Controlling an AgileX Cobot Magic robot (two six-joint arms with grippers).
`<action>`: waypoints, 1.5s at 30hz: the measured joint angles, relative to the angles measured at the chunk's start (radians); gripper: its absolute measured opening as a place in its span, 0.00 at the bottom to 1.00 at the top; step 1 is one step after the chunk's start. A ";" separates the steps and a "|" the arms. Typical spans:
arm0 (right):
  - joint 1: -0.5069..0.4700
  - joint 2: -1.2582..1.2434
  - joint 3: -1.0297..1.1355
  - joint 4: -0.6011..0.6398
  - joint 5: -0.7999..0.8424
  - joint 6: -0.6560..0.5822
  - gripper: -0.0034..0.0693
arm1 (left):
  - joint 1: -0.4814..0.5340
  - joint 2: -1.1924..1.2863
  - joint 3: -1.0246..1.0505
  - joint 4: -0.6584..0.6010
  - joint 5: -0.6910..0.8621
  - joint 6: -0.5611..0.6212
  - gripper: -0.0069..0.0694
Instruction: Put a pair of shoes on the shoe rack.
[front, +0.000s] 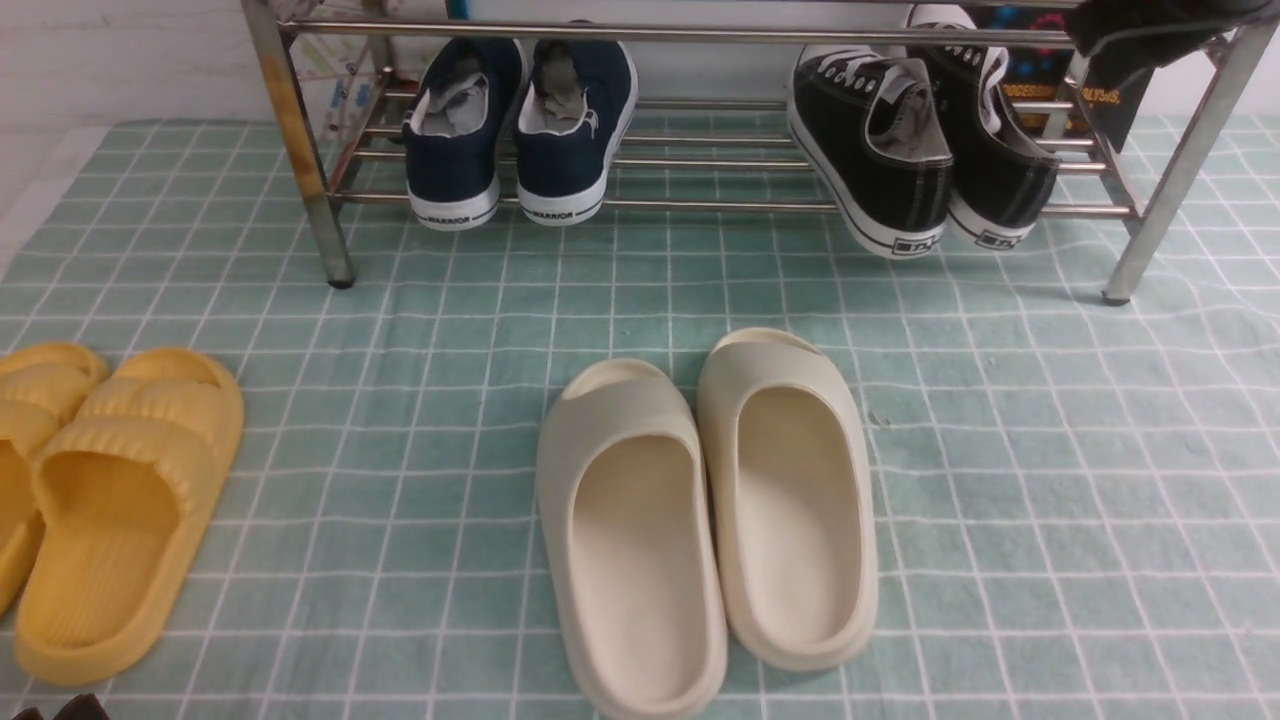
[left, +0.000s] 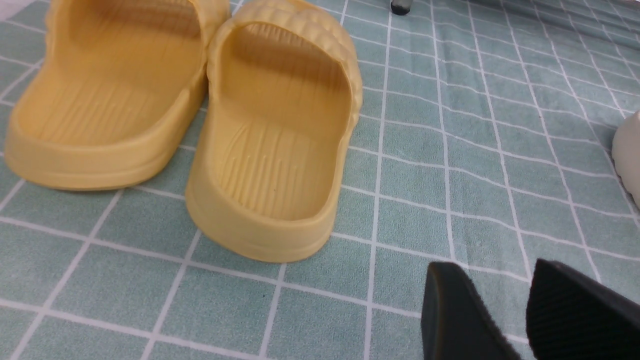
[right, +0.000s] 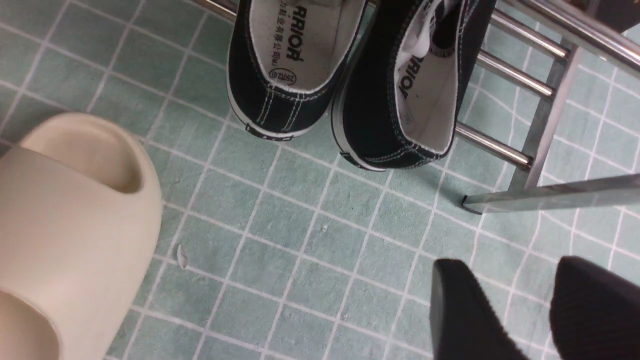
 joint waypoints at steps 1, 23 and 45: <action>0.000 -0.005 0.009 0.001 0.000 0.004 0.42 | 0.000 0.000 0.000 0.000 0.000 0.000 0.40; 0.000 -1.135 1.036 0.140 -0.255 0.087 0.18 | 0.000 0.000 0.000 0.000 0.000 0.001 0.40; 0.000 -1.479 1.239 0.171 -0.253 0.095 0.20 | 0.000 0.000 0.000 0.000 0.000 0.001 0.40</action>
